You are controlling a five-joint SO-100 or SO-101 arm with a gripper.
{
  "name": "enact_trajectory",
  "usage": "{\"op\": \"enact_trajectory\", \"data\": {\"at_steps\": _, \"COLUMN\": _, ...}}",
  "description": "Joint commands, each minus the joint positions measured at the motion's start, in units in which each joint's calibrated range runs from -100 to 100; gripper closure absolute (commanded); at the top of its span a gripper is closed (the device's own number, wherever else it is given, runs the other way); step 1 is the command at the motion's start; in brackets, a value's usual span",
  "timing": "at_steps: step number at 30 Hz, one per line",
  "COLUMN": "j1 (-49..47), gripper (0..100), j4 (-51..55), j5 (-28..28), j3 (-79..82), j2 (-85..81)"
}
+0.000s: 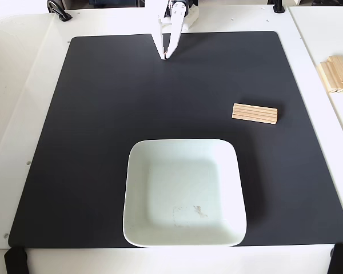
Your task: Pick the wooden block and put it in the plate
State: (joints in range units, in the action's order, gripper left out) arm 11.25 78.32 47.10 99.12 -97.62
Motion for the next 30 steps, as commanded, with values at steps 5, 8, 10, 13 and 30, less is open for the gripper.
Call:
{"op": "enact_trajectory", "data": {"at_steps": 5, "j1": -0.16, "gripper": 99, "j4": 0.38, "j5": -0.12, "j3": 0.34, "j2": 0.16}}
{"op": "enact_trajectory", "data": {"at_steps": 8, "j1": -0.16, "gripper": 99, "j4": 0.38, "j5": -0.12, "j3": 0.34, "j2": 0.08}}
{"op": "enact_trajectory", "data": {"at_steps": 10, "j1": 0.73, "gripper": 99, "j4": 0.38, "j5": -0.12, "j3": 0.34, "j2": 0.25}}
{"op": "enact_trajectory", "data": {"at_steps": 13, "j1": 0.73, "gripper": 99, "j4": 0.38, "j5": -0.12, "j3": 0.34, "j2": -0.09}}
{"op": "enact_trajectory", "data": {"at_steps": 30, "j1": -0.95, "gripper": 99, "j4": -0.32, "j5": 0.20, "j3": -0.20, "j2": 0.50}}
